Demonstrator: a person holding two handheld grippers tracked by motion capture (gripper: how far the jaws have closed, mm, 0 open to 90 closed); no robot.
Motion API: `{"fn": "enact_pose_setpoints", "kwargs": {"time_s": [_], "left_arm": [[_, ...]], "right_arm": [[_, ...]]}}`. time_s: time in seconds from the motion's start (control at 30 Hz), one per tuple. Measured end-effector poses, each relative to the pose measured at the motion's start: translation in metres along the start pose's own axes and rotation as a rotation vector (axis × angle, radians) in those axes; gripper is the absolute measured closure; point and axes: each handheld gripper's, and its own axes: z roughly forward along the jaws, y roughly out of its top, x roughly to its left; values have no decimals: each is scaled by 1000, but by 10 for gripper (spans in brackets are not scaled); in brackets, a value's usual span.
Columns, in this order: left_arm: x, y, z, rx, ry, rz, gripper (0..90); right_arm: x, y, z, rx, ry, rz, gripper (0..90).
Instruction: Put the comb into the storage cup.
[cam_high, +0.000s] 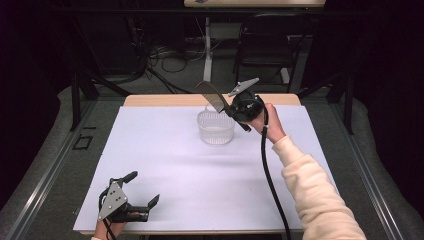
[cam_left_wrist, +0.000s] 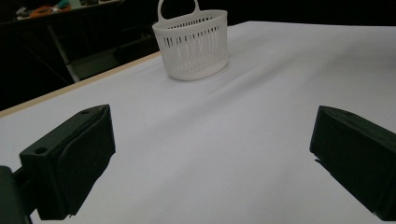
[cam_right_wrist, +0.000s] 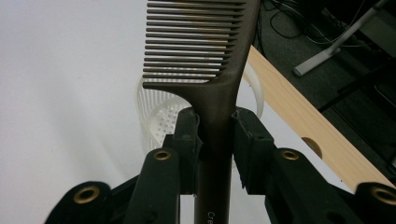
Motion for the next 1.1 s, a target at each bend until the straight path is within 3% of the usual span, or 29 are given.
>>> {"fn": "enact_pose_setpoints", "kwargs": {"time_s": [1.1], "left_arm": [[0, 0, 0, 0, 2, 0, 2]], "right_arm": [[0, 11, 11, -51, -7, 12, 725]]}}
